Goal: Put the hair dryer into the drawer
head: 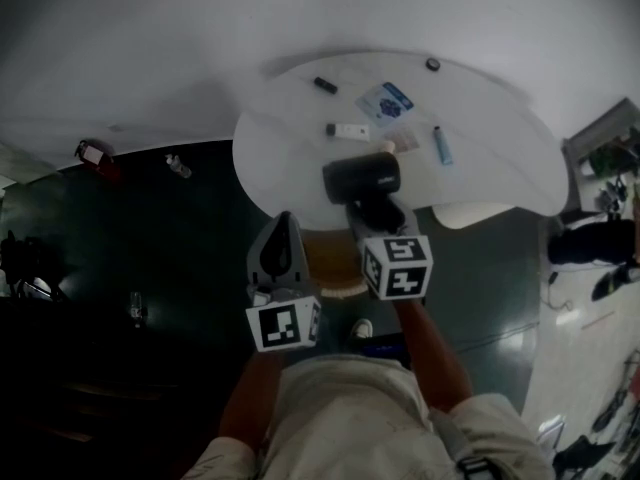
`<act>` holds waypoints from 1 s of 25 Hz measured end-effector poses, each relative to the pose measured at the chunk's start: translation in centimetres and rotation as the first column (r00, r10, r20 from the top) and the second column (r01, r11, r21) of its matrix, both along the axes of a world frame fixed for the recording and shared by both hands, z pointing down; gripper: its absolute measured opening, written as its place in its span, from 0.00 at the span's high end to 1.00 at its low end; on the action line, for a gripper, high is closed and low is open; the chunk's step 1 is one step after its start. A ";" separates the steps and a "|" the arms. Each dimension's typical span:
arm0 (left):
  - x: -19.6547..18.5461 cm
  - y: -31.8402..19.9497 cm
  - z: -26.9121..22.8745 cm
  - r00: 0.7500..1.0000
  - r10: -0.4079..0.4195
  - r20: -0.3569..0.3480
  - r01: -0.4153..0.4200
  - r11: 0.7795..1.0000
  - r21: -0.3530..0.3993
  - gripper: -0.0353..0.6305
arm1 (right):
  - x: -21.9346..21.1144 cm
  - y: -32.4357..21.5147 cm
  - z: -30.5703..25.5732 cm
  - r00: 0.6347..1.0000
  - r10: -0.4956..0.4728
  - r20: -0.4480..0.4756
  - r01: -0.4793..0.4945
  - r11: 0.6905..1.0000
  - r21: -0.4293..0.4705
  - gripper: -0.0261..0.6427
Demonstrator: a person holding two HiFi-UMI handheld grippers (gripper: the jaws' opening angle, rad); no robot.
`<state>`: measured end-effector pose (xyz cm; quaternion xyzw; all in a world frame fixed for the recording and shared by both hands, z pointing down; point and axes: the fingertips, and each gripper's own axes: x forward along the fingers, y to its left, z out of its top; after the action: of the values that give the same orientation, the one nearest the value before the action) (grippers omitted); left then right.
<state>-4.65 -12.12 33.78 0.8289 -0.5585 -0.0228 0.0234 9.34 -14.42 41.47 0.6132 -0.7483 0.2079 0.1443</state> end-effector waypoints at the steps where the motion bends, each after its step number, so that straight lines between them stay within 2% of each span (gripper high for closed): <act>1: 0.4 0.3 -0.3 1.000 0.002 -0.001 -0.002 1.000 0.011 0.94 | 0.3 0.6 -0.8 1.000 0.003 0.005 -0.003 1.000 0.028 0.58; 6: 3.1 1.7 -1.8 1.000 0.023 -0.013 -0.022 0.998 0.057 0.94 | 2.8 3.4 -4.9 0.999 0.031 0.013 -0.033 0.984 0.176 0.58; 12: 5.8 4.0 -3.1 0.998 0.048 -0.034 -0.045 0.996 0.082 0.95 | 4.8 7.3 -8.2 0.998 0.042 -0.043 -0.025 0.939 0.342 0.58; 16: 7.0 5.6 -3.2 0.998 0.055 -0.034 -0.052 0.995 0.088 0.95 | 5.7 9.4 -9.0 0.999 0.043 -0.025 -0.031 0.924 0.382 0.58; 25: 8.1 8.5 -3.4 0.999 0.045 -0.031 -0.041 0.993 0.114 0.94 | 6.9 12.3 -9.3 0.999 0.025 -0.031 -0.010 0.916 0.400 0.58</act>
<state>3.43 -3.66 30.42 0.8401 -0.5380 -0.0677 -0.0137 16.29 -2.17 32.20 0.6400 -0.7668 0.0409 0.0274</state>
